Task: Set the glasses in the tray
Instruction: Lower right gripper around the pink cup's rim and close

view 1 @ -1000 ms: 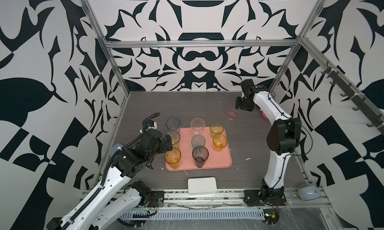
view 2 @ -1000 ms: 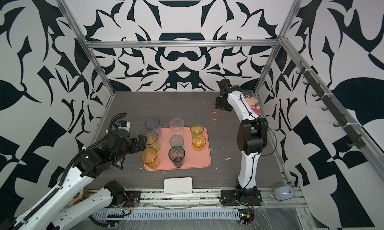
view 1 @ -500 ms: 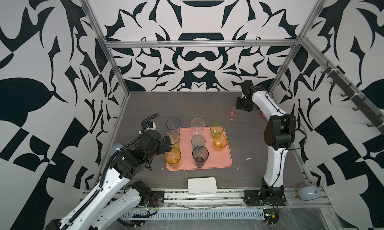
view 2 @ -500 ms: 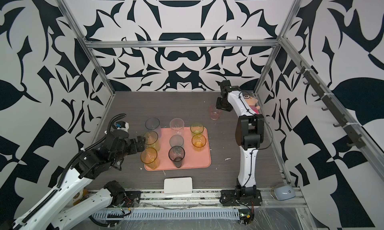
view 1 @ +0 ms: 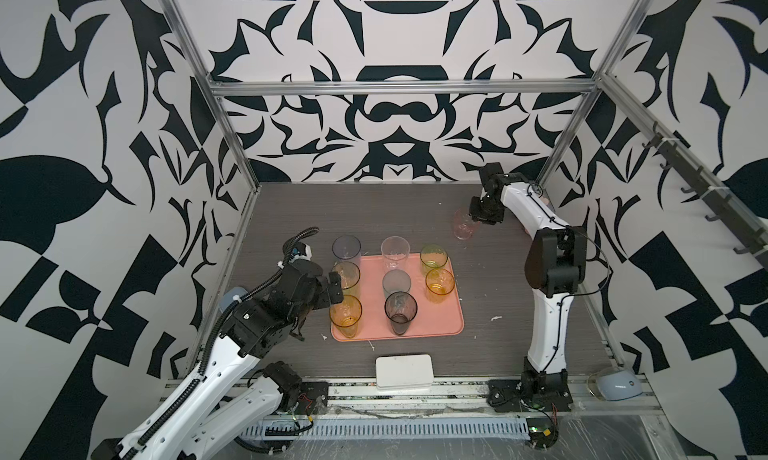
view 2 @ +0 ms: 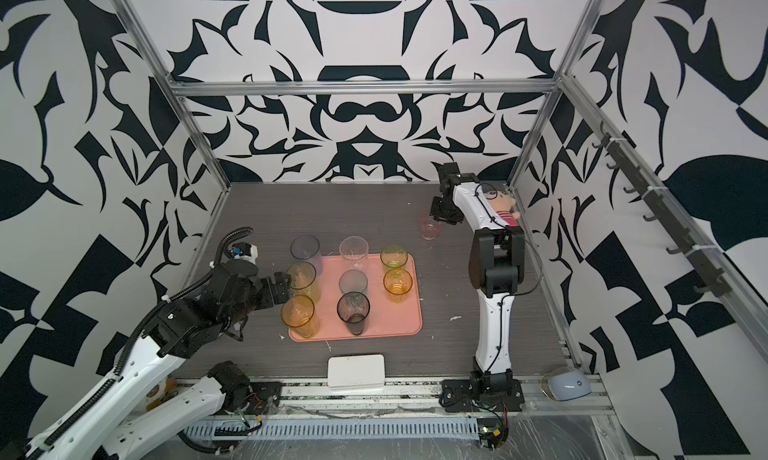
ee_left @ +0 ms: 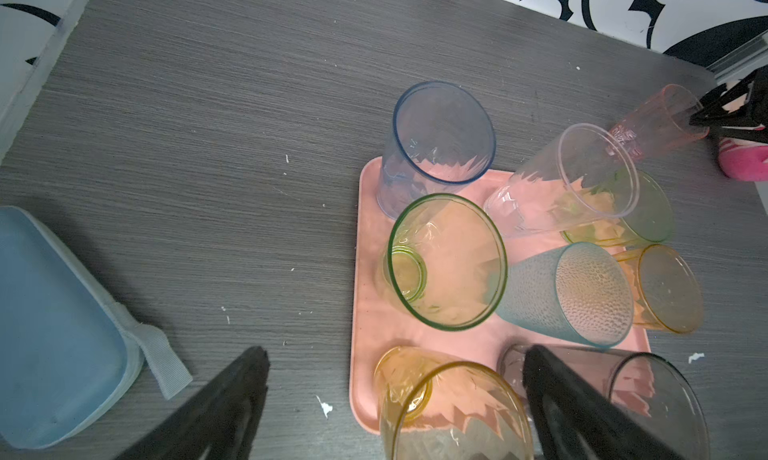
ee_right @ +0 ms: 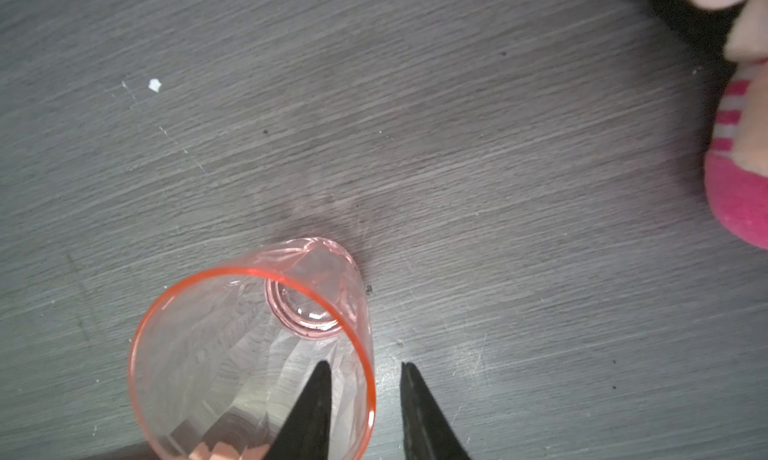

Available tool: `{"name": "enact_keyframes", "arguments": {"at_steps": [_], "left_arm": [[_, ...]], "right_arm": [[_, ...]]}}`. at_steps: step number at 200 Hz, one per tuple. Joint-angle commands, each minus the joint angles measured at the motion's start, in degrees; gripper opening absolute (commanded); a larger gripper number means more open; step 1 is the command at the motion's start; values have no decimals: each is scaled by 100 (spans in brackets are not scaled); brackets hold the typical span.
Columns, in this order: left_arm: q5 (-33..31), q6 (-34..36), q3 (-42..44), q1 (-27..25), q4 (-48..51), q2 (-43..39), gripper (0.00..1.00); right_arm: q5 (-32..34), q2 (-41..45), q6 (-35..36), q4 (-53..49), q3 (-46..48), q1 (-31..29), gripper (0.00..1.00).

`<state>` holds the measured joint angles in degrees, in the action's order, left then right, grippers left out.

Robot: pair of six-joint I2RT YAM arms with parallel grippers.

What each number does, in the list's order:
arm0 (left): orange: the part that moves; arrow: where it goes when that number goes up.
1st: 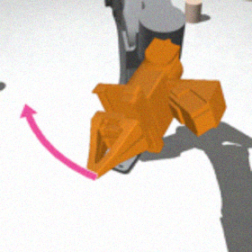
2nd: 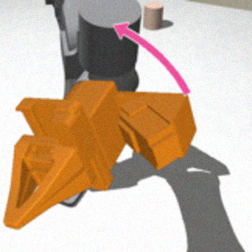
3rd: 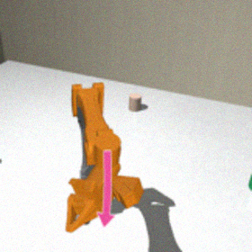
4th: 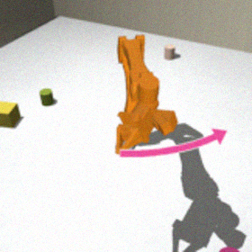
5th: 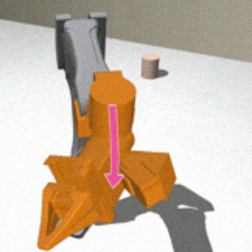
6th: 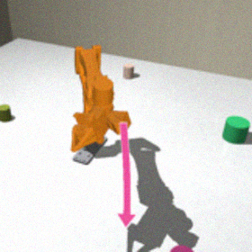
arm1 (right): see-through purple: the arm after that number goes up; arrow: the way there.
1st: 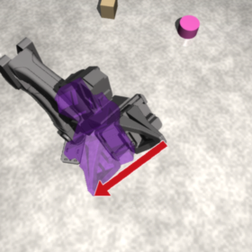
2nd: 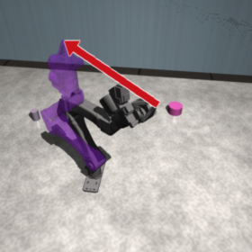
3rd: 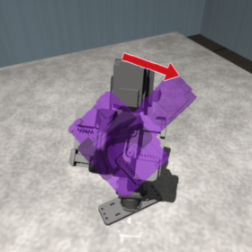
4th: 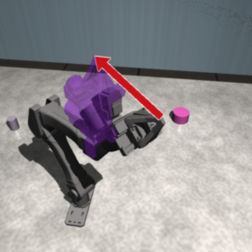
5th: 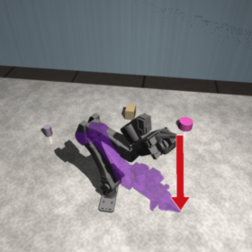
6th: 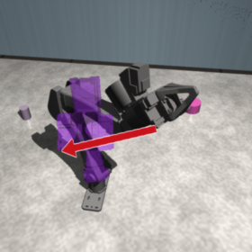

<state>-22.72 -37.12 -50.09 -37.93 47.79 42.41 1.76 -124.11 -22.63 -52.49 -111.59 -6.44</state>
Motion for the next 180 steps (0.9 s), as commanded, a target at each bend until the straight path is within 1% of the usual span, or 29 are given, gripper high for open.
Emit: {"name": "enact_keyframes", "arguments": {"at_steps": [1,40,84,151,180], "left_arm": [[-90,-64,-72,14,117,-25,99],[-83,-56,-86,14,108,10,100],[-76,-50,-116,14,107,32,99],[-58,-49,-125,13,88,83,99],[-62,-49,-109,14,89,66,100]], "right_arm": [[-27,29,-48,-62,-206,21,30],[-68,-7,-41,-60,-185,20,28],[-123,-60,-52,-51,-181,26,23],[-154,-131,-61,-51,-201,23,19],[-155,-122,-49,-60,-214,23,14]]}}
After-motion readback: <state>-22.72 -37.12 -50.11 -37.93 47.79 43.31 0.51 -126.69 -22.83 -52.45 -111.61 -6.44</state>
